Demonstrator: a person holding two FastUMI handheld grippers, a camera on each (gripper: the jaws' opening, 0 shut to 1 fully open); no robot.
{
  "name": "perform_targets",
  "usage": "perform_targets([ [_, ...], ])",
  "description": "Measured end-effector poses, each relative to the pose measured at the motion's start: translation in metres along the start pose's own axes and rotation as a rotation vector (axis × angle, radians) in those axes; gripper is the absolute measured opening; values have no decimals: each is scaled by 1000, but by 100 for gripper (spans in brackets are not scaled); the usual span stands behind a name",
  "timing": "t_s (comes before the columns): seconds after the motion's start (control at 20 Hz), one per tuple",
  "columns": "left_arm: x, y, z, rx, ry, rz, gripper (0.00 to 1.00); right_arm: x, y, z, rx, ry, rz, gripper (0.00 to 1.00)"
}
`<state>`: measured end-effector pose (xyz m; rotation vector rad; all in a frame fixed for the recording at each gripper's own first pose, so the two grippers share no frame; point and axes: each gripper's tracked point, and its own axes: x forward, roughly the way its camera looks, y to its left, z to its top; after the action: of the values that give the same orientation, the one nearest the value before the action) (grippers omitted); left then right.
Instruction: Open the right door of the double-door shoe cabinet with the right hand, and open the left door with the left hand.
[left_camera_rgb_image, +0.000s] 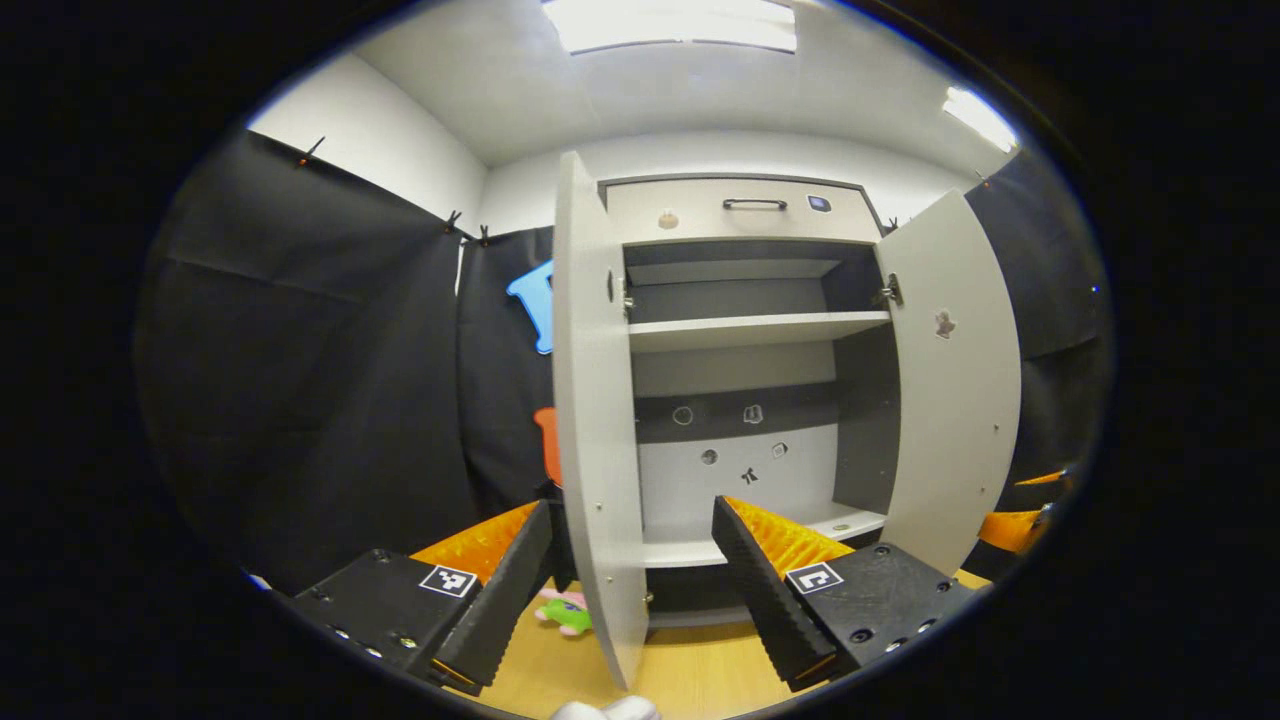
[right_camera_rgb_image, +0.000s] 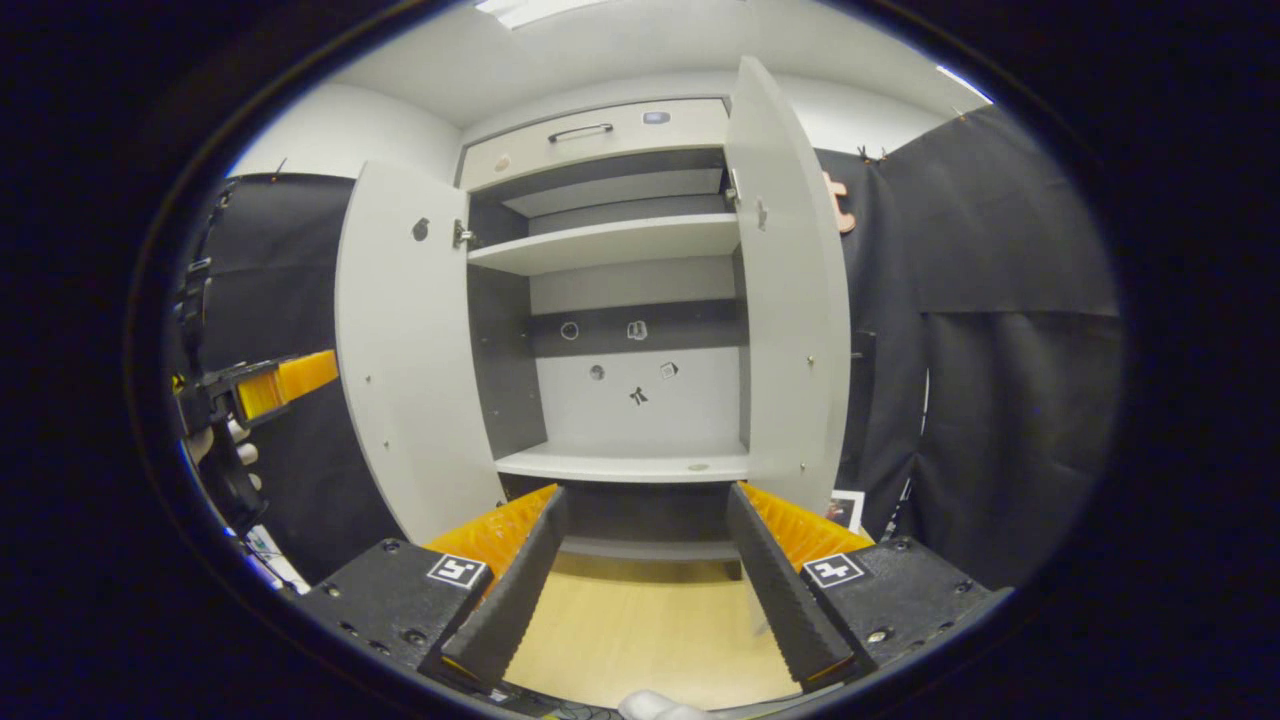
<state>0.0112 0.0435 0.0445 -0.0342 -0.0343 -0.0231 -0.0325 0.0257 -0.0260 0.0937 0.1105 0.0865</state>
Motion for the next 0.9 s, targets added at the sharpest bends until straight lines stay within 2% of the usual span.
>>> perform_targets([
  [0.25, 0, -48, -18, 35, 24, -64, 96, -3, -11, 1, 17, -9, -36, 100],
  [0.45, -10, -73, -42, 7, 62, -110, 96, -3, -21, 0, -5, -17, -70, 100],
  [0.65, -11, -74, -65, 1, 112, -102, 96, -1, -25, -8, -14, -2, -87, 100],
  [0.9, -14, -66, -66, -1, 114, -80, 96, 2, -20, -9, -16, 3, -84, 100],
])
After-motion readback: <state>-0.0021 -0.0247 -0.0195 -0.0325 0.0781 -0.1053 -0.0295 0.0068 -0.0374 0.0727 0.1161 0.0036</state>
